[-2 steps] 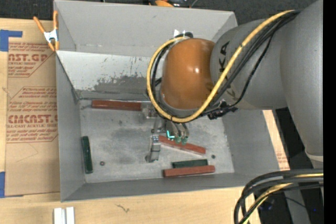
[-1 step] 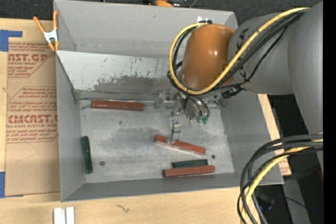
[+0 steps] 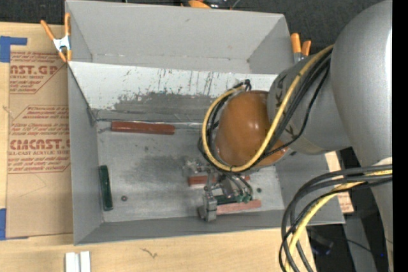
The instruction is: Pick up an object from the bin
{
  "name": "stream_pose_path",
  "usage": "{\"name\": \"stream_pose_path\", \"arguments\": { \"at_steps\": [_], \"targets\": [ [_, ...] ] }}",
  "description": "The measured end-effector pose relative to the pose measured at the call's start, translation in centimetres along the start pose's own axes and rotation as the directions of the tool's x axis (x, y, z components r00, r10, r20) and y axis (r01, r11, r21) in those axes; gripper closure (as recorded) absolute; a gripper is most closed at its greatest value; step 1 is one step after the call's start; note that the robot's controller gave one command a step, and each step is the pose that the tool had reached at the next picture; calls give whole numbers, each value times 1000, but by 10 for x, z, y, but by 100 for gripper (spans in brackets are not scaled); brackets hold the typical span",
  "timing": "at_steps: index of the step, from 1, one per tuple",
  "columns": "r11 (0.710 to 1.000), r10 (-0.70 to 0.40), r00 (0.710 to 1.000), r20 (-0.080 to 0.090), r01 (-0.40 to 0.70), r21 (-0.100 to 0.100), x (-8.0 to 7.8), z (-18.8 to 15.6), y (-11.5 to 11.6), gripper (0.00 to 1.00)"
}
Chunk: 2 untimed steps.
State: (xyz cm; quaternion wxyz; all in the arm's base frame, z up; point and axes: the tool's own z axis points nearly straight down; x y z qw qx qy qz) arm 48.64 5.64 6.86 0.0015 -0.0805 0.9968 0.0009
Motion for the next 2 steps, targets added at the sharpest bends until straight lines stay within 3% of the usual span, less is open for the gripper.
{"name": "stream_pose_path", "arguments": {
  "at_steps": [1, 2],
  "targets": [
    [997, 80, 997, -1, -80, 4, 15, -6, -111, 0],
    [988, 156, 988, 1, -156, -1, 15, -10, -57, 0]
  ]
}}
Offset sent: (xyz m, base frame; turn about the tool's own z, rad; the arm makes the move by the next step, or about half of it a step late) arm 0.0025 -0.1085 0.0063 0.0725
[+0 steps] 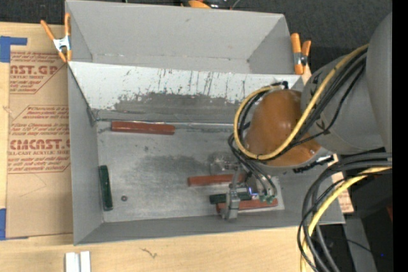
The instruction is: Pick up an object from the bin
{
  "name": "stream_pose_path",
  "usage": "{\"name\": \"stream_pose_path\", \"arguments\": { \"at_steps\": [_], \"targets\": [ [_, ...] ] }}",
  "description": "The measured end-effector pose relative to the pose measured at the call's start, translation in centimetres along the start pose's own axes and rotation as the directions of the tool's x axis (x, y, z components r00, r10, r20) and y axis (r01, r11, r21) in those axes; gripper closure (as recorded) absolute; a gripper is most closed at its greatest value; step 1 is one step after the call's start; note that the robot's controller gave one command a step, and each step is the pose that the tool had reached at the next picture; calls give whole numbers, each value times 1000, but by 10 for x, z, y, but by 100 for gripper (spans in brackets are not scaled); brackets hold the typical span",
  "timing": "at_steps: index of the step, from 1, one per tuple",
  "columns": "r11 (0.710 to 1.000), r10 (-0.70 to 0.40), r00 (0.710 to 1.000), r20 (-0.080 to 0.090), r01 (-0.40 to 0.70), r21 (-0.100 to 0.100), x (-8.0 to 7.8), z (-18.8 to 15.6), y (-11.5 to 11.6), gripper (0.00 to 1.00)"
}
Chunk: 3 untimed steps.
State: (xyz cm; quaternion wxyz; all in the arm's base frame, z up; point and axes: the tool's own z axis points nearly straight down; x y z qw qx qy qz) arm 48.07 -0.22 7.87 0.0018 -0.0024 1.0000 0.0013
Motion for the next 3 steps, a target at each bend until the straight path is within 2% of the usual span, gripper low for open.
{"name": "stream_pose_path", "arguments": {
  "at_steps": [1, 2, 3],
  "targets": [
    [1000, 3, 1000, 12, -3, 1, -3, -1, -2, 100],
    [1000, -1, 1000, 7, 1, 4, -12, -152, -21, 100],
    [985, 173, 985, -7, -173, 2, -4, -97, 27, 100]
  ]
}}
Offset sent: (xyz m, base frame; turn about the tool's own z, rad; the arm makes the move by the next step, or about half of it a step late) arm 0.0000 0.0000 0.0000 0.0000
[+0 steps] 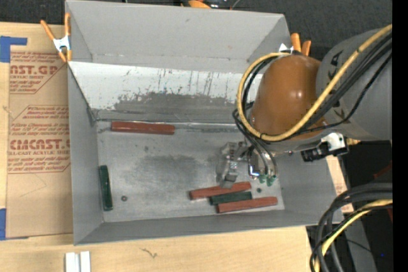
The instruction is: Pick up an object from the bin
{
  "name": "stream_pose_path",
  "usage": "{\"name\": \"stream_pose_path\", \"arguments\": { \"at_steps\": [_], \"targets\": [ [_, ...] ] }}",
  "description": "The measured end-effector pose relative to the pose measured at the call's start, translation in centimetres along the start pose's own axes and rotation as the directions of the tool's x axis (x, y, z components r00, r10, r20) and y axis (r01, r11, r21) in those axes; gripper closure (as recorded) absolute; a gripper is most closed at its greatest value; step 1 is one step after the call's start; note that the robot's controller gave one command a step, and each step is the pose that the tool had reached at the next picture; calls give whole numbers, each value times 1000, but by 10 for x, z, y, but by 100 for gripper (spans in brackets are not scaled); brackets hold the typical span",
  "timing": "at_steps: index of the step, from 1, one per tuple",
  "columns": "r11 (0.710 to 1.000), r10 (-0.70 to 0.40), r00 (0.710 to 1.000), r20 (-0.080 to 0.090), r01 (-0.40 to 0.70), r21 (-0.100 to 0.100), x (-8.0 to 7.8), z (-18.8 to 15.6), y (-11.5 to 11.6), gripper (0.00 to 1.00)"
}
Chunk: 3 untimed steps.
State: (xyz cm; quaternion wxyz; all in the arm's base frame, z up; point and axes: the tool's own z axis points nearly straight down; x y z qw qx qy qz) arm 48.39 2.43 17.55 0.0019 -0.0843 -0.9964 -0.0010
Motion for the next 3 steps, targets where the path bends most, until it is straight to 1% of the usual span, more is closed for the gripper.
{"name": "stream_pose_path", "arguments": {
  "at_steps": [1, 2, 3],
  "targets": [
    [1000, 2, 1000, 3, -2, 1, -1, -1, -1, 0],
    [1000, -23, 1000, -3, 24, 3, -24, 104, -47, 0],
    [1000, -25, 1000, 5, 25, 1, -25, 100, -44, 100]
  ]
}}
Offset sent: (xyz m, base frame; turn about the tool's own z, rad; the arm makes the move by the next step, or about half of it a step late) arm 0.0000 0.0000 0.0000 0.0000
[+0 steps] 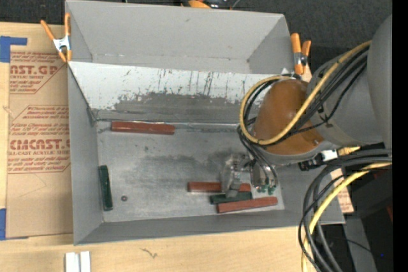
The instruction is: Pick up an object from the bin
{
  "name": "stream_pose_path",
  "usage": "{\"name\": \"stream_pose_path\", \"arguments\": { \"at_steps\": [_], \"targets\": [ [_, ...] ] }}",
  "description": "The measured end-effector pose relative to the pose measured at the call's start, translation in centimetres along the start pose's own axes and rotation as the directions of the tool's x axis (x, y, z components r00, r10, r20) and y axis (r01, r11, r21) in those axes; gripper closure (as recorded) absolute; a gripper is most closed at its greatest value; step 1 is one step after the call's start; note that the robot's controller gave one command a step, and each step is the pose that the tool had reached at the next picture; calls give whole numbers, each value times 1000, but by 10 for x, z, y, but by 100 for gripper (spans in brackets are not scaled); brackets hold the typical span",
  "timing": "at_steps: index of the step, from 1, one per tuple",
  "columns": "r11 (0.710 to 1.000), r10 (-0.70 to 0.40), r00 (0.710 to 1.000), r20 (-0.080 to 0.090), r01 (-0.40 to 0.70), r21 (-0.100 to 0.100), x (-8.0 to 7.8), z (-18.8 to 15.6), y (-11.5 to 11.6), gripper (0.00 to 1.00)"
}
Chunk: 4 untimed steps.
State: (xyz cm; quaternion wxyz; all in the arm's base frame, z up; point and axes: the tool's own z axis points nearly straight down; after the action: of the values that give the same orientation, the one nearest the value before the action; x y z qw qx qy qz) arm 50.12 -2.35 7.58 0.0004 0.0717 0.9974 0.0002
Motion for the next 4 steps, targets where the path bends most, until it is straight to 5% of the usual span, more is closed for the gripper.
{"name": "stream_pose_path", "arguments": {
  "at_steps": [1, 2, 3, 4],
  "targets": [
    [1000, 0, 1000, 0, 0, 0, 0, 0, 0, 0],
    [1000, 0, 1000, 0, 0, -1, 0, 0, 0, 100],
    [1000, 0, 1000, 0, 0, -1, 0, 0, 0, 0],
    [1000, -1, 1000, -2, 1, -1, 0, -1, 0, 100]
  ]
}}
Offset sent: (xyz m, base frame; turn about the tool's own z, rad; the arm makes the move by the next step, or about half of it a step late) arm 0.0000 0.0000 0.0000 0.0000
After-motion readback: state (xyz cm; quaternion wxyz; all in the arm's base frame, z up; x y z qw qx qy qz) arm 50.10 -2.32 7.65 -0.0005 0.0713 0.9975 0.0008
